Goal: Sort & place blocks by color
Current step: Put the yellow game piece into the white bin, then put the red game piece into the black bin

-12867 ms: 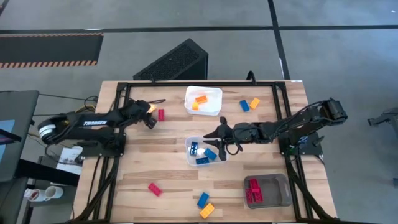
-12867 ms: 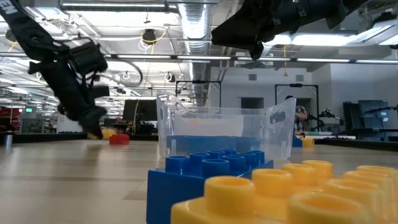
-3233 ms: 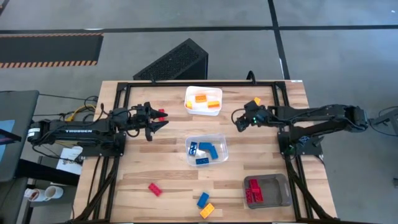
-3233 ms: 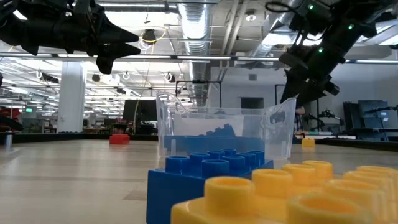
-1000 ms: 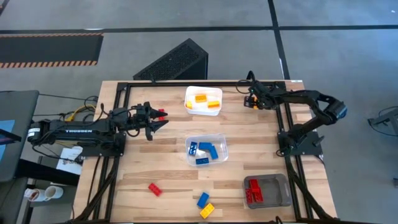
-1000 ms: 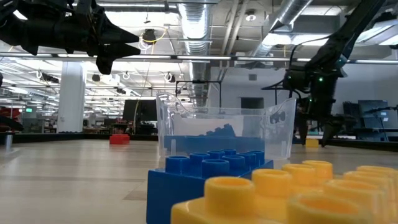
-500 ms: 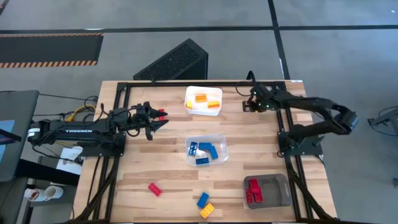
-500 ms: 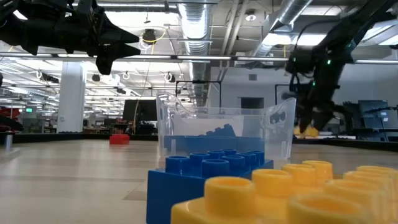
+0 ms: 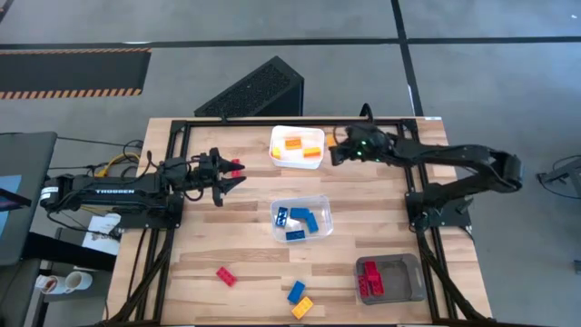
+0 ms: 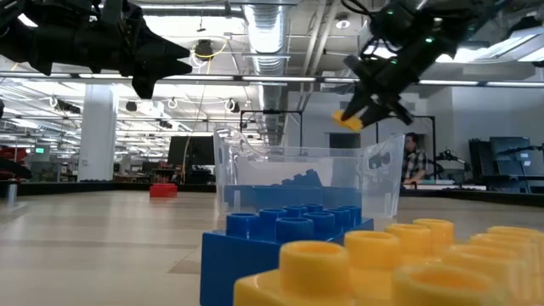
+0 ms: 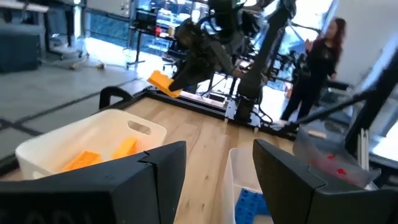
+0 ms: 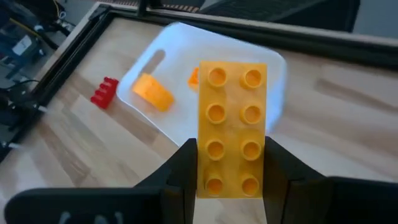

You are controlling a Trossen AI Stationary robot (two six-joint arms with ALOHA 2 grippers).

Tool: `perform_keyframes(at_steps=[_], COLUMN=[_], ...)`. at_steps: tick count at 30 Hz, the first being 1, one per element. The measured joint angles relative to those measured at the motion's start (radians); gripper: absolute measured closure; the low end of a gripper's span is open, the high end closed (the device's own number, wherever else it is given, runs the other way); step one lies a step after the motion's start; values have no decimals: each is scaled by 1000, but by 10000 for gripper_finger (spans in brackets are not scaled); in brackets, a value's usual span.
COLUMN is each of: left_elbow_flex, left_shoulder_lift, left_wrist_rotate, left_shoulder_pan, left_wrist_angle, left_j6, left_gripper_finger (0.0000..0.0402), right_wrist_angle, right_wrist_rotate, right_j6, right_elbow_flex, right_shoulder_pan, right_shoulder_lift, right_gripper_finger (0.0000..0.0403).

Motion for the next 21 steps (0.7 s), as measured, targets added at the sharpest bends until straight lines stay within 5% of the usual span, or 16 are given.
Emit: perform_keyframes(at_steps=[6, 15, 21], left_elbow_flex=[0, 0, 0], left_shoulder_lift=[0, 0, 0], left_wrist_rotate=[-7, -3, 5], left_shoulder_pan=[0, 0, 0], left_wrist_angle=[-1, -26, -34], left_j6=[-32, -67, -39], left_gripper_finger=[228, 228, 228], right_wrist_angle=[-3, -92, -165], right_wrist_rotate=[-1, -22, -26], right_j6=[-80, -136, -190], right_elbow_flex=[168, 366, 424], right_shoulder_pan=[9, 1, 28], right_shoulder_lift=[187, 395, 397], right_gripper_finger=[272, 146, 116])
